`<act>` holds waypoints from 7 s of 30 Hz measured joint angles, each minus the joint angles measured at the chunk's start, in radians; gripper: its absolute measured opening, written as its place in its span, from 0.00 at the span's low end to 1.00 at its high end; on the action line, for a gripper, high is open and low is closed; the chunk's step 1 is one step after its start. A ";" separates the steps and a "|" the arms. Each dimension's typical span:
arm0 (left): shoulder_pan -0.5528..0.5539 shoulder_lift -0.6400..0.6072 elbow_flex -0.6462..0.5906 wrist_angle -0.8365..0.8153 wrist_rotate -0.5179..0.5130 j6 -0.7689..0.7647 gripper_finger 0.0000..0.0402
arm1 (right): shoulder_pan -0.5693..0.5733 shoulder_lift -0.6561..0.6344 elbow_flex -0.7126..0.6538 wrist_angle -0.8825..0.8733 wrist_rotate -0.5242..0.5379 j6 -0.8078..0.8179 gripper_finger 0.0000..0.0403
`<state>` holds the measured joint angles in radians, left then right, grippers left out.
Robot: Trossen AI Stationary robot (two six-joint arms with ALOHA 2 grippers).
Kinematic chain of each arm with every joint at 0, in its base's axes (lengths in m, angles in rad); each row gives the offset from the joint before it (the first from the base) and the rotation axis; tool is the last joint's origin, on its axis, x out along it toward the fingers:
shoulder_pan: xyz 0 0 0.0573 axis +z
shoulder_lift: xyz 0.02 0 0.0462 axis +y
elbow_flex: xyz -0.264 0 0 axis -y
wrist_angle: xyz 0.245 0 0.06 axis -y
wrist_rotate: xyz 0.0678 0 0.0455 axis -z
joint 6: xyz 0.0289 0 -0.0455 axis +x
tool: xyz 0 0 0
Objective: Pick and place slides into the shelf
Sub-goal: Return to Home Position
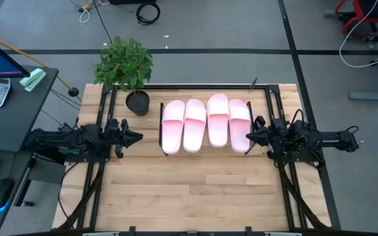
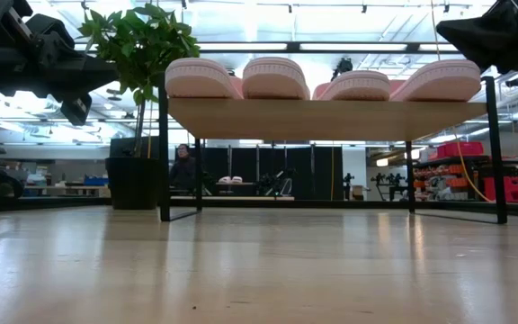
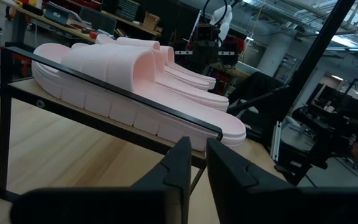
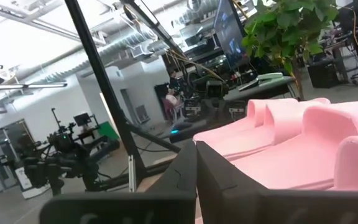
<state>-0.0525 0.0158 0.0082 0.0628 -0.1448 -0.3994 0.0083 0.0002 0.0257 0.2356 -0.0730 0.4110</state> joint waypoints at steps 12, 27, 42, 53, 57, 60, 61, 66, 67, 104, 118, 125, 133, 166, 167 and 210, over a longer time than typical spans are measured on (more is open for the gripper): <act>0.000 0.000 0.000 0.000 0.000 0.000 0.12 | -0.056 0.000 0.002 -0.099 -0.002 -0.041 0.01; 0.000 0.000 0.000 0.000 0.000 -0.001 0.15 | -0.100 0.000 0.003 -0.104 0.002 -0.014 0.02; 0.000 0.000 0.000 0.000 0.000 0.000 0.15 | -0.100 0.003 0.003 -0.105 0.002 0.031 0.02; 0.000 0.000 0.000 0.000 0.000 0.000 0.13 | -0.099 0.003 0.003 -0.107 0.000 0.031 0.02; 0.000 0.000 0.000 0.000 0.000 0.000 0.13 | -0.099 0.003 0.003 -0.107 0.000 0.031 0.02; 0.000 0.000 0.000 0.000 0.000 0.000 0.14 | -0.099 0.003 0.002 -0.107 0.000 0.031 0.02; 0.000 0.000 0.000 0.000 0.000 0.000 0.14 | -0.099 0.003 0.002 -0.107 0.000 0.031 0.02; 0.000 0.000 0.000 0.000 0.000 0.000 0.15 | -0.099 0.003 0.002 -0.107 0.000 0.031 0.02; 0.000 0.000 0.000 0.000 0.000 -0.001 0.15 | -0.099 0.003 0.002 -0.107 0.000 0.031 0.02; 0.000 0.000 0.000 0.000 0.000 0.000 0.15 | -0.099 0.004 0.002 -0.108 0.000 0.031 0.03; 0.000 0.000 0.000 0.000 0.000 0.000 0.13 | -0.099 0.004 0.002 -0.108 0.000 0.031 0.04; 0.000 0.000 0.000 0.000 0.000 0.000 0.14 | -0.099 0.004 0.002 -0.108 0.000 0.031 0.03; 0.000 0.000 0.000 0.000 0.000 0.000 0.16 | -0.099 0.004 0.002 -0.108 0.000 0.031 0.04; 0.000 0.000 0.000 0.000 0.000 0.000 0.14 | -0.099 0.004 0.002 -0.108 0.000 0.031 0.03; 0.000 0.000 0.000 0.000 0.000 0.000 0.14 | -0.099 0.004 0.002 -0.108 0.000 0.031 0.03; 0.000 0.000 0.000 0.000 0.000 0.000 0.13 | -0.099 0.004 0.002 -0.108 0.000 0.031 0.03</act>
<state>-0.0526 0.0156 0.0082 0.0628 -0.1446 -0.3992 -0.0906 0.0040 0.0273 0.1280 -0.0727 0.4423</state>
